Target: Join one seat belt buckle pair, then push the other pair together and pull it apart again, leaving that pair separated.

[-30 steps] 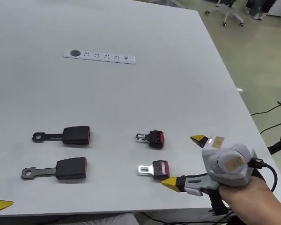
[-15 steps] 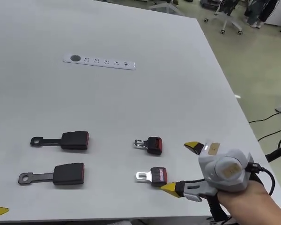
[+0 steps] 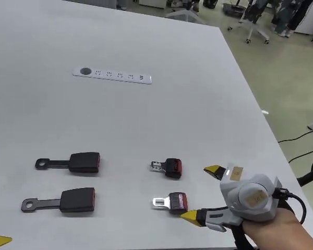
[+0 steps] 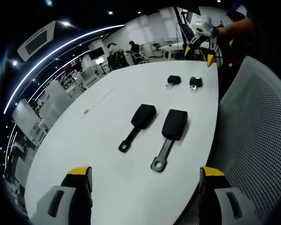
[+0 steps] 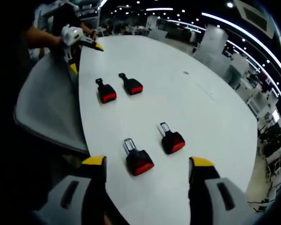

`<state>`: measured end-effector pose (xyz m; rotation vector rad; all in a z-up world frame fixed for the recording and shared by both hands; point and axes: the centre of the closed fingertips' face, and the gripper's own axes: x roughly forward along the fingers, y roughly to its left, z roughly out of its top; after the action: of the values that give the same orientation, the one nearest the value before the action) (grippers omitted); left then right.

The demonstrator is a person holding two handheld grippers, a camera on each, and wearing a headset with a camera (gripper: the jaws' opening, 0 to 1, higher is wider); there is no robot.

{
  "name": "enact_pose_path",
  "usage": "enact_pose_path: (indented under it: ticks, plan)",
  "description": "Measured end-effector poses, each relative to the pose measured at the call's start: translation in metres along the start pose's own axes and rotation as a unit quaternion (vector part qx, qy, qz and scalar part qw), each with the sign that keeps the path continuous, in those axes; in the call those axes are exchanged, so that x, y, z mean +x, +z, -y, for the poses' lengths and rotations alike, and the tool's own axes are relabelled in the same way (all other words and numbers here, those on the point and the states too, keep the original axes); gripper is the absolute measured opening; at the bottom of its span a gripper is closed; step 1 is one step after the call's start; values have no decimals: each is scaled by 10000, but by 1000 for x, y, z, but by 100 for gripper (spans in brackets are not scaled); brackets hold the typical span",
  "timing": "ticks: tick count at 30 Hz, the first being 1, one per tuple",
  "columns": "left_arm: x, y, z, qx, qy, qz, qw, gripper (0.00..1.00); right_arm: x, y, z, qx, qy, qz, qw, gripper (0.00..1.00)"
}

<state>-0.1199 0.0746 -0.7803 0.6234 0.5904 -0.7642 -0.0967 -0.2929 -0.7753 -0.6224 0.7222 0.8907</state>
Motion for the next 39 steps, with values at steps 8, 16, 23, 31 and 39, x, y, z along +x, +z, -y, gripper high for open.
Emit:
enact_pose_path:
  ticks: [8, 16, 23, 31, 39]
  plan:
    - [0, 1, -1, -24, -13, 60, 10000, 97, 0, 8, 3, -109, 10, 146, 9998, 68]
    - [1, 2, -1, -2, 21, 109, 9999, 99, 4, 6, 1, -216, 41, -23, 9998, 69]
    - [1, 0, -2, 6, 43, 112, 9999, 100, 6, 5, 1, -280, 79, -87, 9995, 70]
    - [1, 1, -4, 14, 94, 147, 9998, 100, 6, 1, 2, -354, 95, -197, 9991, 70]
    - [3, -1, -1, 95, 32, 81, 9999, 100, 8, -2, -1, -312, 123, -204, 9992, 70]
